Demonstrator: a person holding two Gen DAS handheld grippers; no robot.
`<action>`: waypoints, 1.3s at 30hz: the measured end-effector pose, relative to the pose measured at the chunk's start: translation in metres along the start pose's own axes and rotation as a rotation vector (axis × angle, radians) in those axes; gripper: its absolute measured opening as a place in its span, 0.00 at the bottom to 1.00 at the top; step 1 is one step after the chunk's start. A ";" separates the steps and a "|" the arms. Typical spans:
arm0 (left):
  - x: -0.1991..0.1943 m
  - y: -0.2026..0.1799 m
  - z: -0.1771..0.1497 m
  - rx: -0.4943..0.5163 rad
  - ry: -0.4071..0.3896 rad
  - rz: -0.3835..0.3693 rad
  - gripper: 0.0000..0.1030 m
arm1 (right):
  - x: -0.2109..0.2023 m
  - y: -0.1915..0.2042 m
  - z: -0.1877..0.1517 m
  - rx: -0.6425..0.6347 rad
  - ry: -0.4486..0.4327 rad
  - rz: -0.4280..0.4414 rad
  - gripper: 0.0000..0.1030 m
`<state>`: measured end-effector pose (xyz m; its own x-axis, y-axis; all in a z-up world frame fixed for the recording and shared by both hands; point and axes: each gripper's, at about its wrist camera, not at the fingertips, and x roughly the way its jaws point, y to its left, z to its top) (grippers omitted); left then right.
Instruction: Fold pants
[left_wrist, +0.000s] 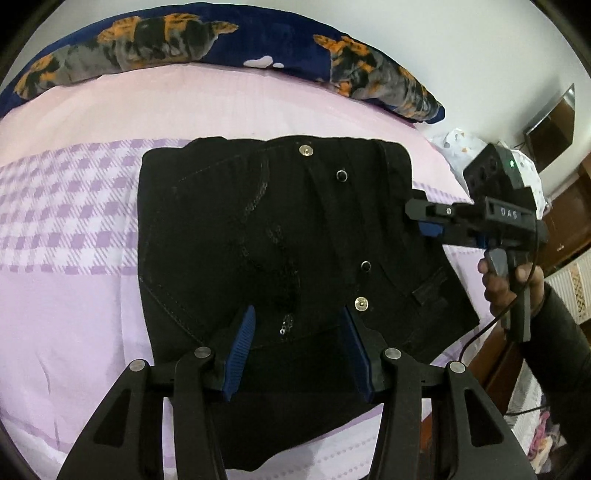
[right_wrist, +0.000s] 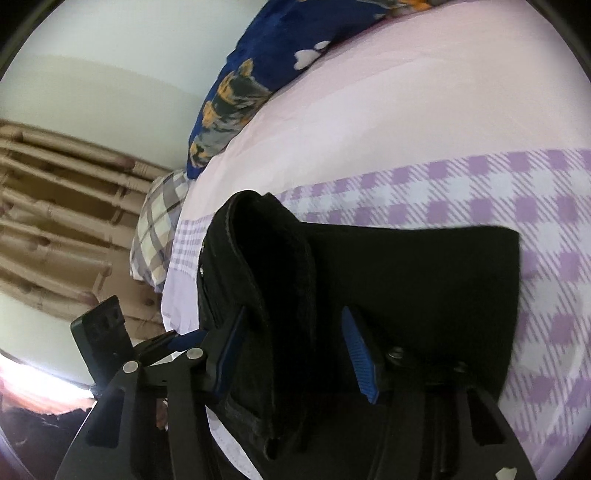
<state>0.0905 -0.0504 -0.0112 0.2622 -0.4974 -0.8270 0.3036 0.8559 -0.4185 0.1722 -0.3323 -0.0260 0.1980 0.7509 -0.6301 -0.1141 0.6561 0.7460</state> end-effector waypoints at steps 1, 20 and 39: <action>-0.001 0.001 -0.002 0.000 0.000 -0.002 0.48 | 0.003 0.002 0.001 -0.010 0.006 0.006 0.49; -0.024 0.013 0.006 -0.060 -0.100 -0.063 0.48 | -0.030 0.089 -0.028 -0.042 -0.157 -0.031 0.12; 0.033 -0.039 0.010 0.082 0.092 -0.127 0.48 | -0.082 -0.033 -0.069 0.246 -0.258 -0.209 0.27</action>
<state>0.0960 -0.1017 -0.0183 0.1328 -0.5823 -0.8021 0.4035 0.7709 -0.4929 0.0929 -0.4103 -0.0141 0.4330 0.5393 -0.7223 0.1845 0.7313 0.6567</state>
